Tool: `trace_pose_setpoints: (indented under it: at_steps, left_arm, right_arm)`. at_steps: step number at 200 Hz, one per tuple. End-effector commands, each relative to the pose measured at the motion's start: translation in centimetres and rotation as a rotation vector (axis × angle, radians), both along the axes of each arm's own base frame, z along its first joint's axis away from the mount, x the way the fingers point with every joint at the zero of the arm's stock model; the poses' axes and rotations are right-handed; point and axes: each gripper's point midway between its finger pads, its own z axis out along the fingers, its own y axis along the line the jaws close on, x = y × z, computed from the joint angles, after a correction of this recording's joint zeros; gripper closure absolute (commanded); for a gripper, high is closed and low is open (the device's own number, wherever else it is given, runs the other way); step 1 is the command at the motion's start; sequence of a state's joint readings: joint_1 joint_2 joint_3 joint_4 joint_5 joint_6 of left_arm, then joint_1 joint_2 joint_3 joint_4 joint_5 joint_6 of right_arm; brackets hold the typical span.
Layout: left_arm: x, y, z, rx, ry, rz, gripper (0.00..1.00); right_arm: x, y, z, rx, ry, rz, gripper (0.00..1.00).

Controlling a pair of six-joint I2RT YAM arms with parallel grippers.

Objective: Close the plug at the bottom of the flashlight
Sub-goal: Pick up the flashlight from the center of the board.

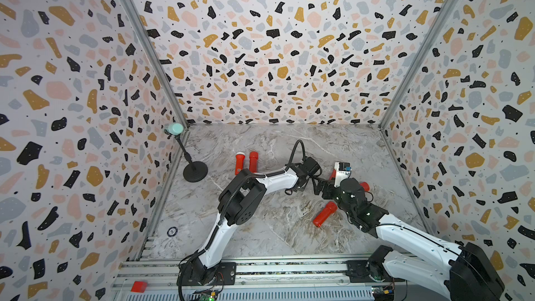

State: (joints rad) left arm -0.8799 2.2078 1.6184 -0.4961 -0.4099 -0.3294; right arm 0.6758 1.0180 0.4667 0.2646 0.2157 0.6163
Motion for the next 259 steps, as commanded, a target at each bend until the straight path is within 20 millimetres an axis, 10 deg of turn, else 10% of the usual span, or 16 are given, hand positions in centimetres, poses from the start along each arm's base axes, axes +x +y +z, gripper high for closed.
trace_pose_setpoints:
  at_steps: [1,72,259]
  left_arm:
    - [-1.1,0.8,-1.2,0.072,0.038,-0.013,0.63]
    - [-0.9,0.8,-0.3,0.062,0.018,-0.001,1.00]
    - [2.3,3.2,8.8,-0.465,0.084,0.290,1.00]
  right_arm:
    - [0.4,0.5,2.8,0.061,-0.070,0.008,0.01]
    - [0.4,0.6,2.8,0.061,-0.068,0.008,0.01]
    - [-0.4,0.4,6.8,0.145,-0.130,0.062,0.01]
